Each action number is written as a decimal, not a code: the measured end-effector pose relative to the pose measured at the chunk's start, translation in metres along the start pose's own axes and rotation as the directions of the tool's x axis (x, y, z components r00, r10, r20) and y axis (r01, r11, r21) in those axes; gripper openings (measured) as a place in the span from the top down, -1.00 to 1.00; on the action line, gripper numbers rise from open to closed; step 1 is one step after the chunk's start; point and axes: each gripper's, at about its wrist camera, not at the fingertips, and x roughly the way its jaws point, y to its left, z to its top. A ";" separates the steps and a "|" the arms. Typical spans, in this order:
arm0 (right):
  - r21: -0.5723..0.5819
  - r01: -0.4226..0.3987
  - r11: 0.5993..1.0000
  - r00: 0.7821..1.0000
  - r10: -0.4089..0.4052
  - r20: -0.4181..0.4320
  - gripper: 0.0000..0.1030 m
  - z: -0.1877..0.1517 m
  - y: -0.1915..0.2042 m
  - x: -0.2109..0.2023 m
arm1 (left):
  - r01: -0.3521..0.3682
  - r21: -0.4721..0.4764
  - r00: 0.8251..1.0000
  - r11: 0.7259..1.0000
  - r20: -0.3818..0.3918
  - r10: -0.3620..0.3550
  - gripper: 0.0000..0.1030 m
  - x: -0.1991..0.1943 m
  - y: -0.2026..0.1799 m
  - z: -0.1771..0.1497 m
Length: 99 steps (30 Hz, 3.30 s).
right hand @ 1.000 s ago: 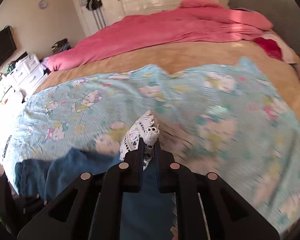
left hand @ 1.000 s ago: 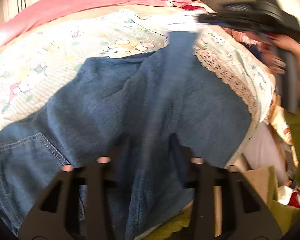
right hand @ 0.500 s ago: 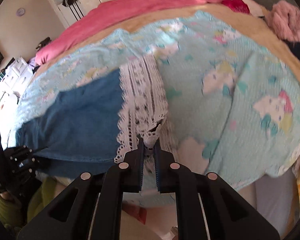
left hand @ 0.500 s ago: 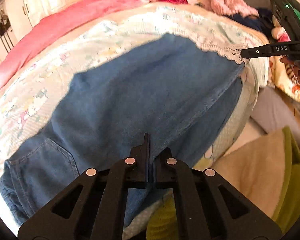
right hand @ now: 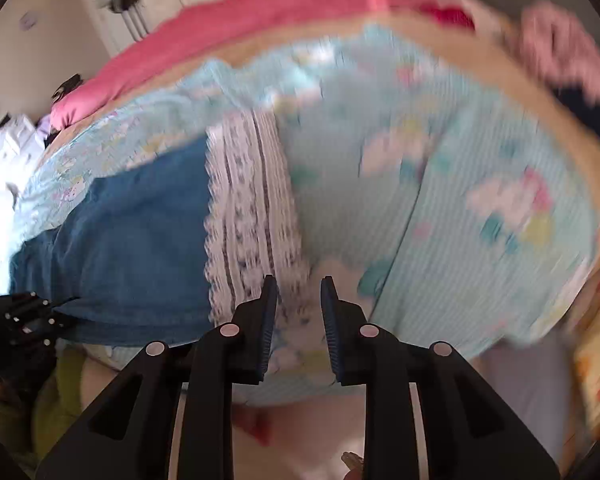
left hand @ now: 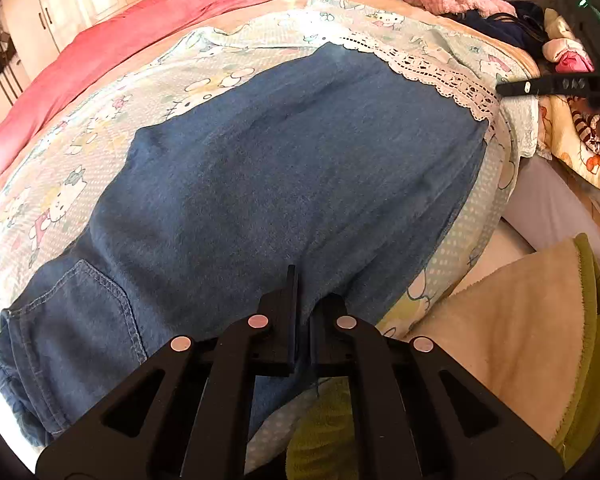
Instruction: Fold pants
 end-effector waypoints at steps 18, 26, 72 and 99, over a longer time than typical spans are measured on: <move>-0.696 -0.188 0.693 0.982 0.122 -0.144 0.94 -0.043 0.134 0.041 | 0.054 -0.028 0.999 0.998 0.007 -0.054 0.91 -0.007 0.003 -0.003; -0.645 -0.243 0.724 0.968 0.138 -0.209 0.77 -0.045 0.126 0.054 | 0.109 -0.040 0.994 0.993 -0.017 -0.109 0.56 -0.005 0.005 -0.005; 0.048 -0.242 0.969 0.964 0.246 -0.101 0.05 0.135 -0.008 0.142 | 0.020 -0.483 1.000 0.875 0.018 -0.013 -0.45 0.047 0.167 0.071; -0.141 -0.223 0.965 0.973 0.210 -0.096 0.28 0.112 0.012 0.148 | 0.022 -0.406 0.999 0.913 0.053 0.000 0.98 0.049 0.143 0.085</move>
